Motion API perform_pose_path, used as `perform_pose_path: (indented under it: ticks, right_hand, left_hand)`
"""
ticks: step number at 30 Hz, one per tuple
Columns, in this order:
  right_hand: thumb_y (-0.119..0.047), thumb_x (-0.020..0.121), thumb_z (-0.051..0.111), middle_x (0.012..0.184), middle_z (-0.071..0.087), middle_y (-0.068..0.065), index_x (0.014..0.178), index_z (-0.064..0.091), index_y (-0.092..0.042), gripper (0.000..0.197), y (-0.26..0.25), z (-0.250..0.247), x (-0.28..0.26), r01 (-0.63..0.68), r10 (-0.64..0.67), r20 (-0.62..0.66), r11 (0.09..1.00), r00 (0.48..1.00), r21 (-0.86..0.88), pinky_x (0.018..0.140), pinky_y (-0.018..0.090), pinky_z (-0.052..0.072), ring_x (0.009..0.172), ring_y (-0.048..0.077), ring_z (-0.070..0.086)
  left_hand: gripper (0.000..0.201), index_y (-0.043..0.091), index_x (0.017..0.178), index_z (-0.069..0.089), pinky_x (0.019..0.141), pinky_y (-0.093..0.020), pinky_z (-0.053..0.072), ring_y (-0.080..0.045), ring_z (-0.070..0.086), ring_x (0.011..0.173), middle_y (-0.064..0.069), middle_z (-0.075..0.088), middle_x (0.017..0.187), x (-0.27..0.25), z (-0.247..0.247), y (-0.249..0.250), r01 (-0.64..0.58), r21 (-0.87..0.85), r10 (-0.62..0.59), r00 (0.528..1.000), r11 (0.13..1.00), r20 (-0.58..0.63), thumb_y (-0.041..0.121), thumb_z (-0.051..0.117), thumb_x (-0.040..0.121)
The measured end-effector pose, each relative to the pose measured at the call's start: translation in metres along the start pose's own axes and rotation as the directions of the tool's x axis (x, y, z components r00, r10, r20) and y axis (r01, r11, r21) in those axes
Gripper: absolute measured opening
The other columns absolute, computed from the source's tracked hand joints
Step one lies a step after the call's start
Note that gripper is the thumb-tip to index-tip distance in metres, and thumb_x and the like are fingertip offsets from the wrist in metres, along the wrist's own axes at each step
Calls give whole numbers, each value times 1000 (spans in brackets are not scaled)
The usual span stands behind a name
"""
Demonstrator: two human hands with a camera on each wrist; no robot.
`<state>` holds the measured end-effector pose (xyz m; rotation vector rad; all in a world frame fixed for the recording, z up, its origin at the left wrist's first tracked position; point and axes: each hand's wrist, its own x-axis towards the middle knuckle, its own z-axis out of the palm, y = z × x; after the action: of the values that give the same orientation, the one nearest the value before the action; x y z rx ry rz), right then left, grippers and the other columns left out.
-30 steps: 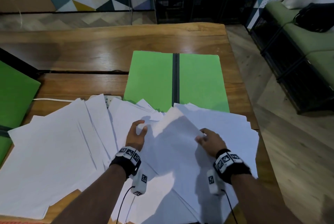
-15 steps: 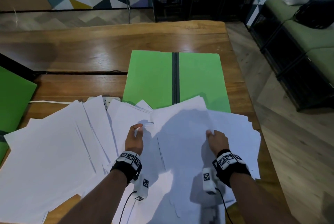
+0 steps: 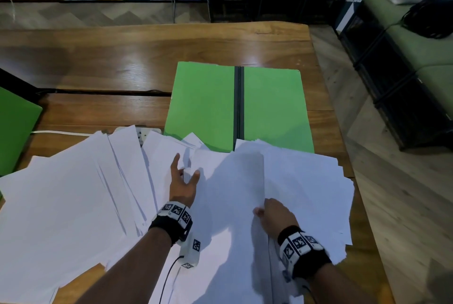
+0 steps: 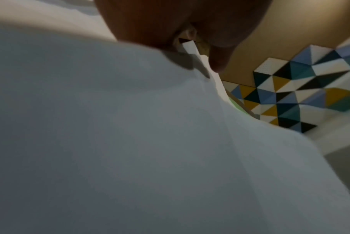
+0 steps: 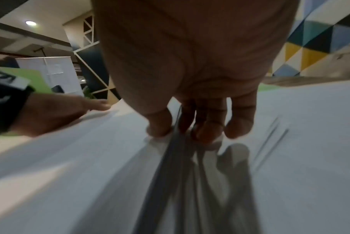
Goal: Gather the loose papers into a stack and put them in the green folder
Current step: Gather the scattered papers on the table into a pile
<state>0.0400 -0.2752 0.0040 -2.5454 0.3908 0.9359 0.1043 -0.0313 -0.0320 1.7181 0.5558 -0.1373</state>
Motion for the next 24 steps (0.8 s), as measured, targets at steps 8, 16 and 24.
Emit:
perform_pose_path:
  ticks: [8, 16, 24]
  right_hand:
    - [-21, 87, 65, 149, 33, 15, 152, 0, -28, 91, -33, -66, 68, 165, -161, -58, 984, 985, 67, 103, 42, 41, 129, 31, 45]
    - [11, 83, 44, 125, 36, 9, 140, 37, -24, 67, -53, -70, 92, 317, -328, -53, 936, 943, -154, 74, 38, 49, 83, 31, 56]
    - [-38, 93, 51, 146, 30, 1, 140, 33, -29, 51, -47, -48, 88, 396, -443, -132, 876, 887, -275, 90, 45, 49, 126, 27, 35]
  left_hand:
    - [54, 26, 144, 38, 102, -32, 35, -27, 44, 129, -10, 49, 138, 30, 4, 29, -149, 211, 125, 984, 966, 126, 29, 57, 93]
    - [15, 9, 100, 67, 91, -25, 38, -29, 58, 109, -12, 65, 111, 45, 2, 21, -179, 340, 176, 984, 923, 41, 16, 56, 93]
    - [19, 12, 108, 66, 91, -20, 34, -12, 52, 102, -3, 59, 110, 30, 4, 11, -348, 386, 314, 938, 854, 149, 19, 60, 92]
